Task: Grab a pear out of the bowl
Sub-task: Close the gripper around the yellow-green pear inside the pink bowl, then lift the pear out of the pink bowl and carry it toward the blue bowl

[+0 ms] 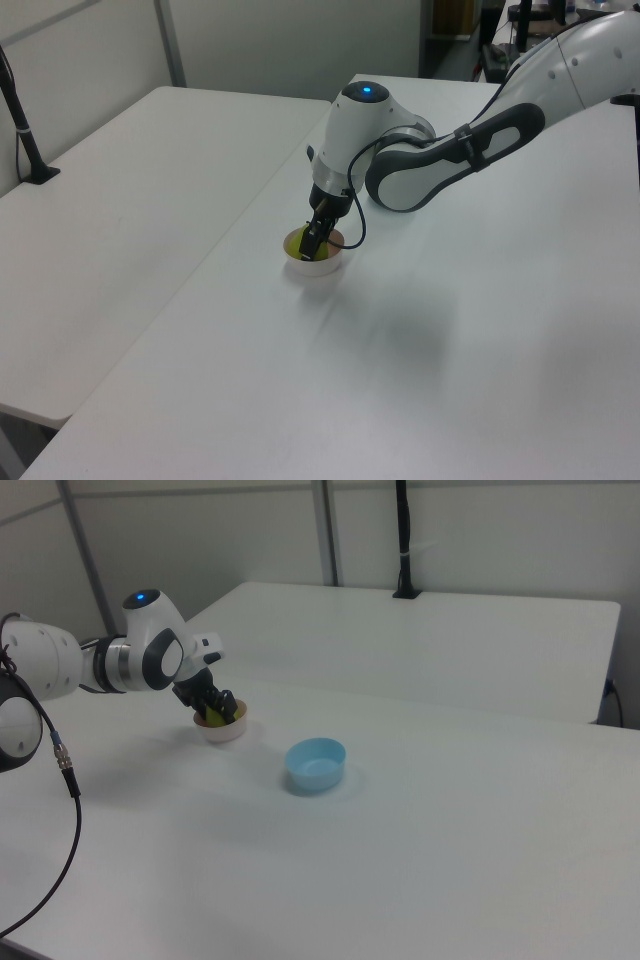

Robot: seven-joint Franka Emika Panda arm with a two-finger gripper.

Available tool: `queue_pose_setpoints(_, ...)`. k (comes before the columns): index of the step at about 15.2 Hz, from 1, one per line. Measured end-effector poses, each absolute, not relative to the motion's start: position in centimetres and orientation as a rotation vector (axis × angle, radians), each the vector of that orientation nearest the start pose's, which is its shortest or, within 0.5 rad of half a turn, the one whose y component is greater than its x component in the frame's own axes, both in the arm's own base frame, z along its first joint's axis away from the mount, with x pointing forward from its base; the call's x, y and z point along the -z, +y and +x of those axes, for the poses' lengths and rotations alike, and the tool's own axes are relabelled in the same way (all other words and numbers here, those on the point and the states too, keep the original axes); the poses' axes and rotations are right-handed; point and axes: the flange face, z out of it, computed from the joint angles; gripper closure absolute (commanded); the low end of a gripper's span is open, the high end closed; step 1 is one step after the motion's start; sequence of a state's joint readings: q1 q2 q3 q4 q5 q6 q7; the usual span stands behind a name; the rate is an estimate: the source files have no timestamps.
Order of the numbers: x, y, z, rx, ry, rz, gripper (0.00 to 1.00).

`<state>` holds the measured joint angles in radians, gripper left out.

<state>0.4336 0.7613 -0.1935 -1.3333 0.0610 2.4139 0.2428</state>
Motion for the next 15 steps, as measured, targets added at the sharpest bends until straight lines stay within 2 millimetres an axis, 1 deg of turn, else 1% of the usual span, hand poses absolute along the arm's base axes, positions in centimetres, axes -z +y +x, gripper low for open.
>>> queue_pose_setpoints(2, -31.8, 22.0, 73.7, 0.534, -0.053, -3.089, 0.76)
queue_pose_setpoints(3, -32.2, 22.0, 73.8, 0.546, -0.053, -3.085, 0.76)
queue_pose_setpoints(4, -33.2, 22.0, 73.9, 0.567, -0.053, -3.078, 0.76)
queue_pose_setpoints(5, -34.4, 21.9, 73.9, 0.591, -0.057, -3.069, 0.76)
queue_pose_setpoints(6, -36.1, 21.7, 73.9, 0.618, -0.066, -3.058, 0.76)
queue_pose_setpoints(8, -39.5, 20.8, 73.2, 0.656, -0.089, -3.040, 0.76)
queue_pose_setpoints(10, -41.9, 18.9, 71.8, 0.653, -0.138, -3.042, 0.76)
queue_pose_setpoints(11, -42.6, 17.8, 70.7, 0.623, -0.176, -3.052, 0.76)
queue_pose_setpoints(13, -43.0, 15.2, 68.0, 0.535, -0.262, -3.073, 0.76)
queue_pose_setpoints(15, -42.7, 11.8, 65.3, 0.450, -0.314, -3.088, 0.76)
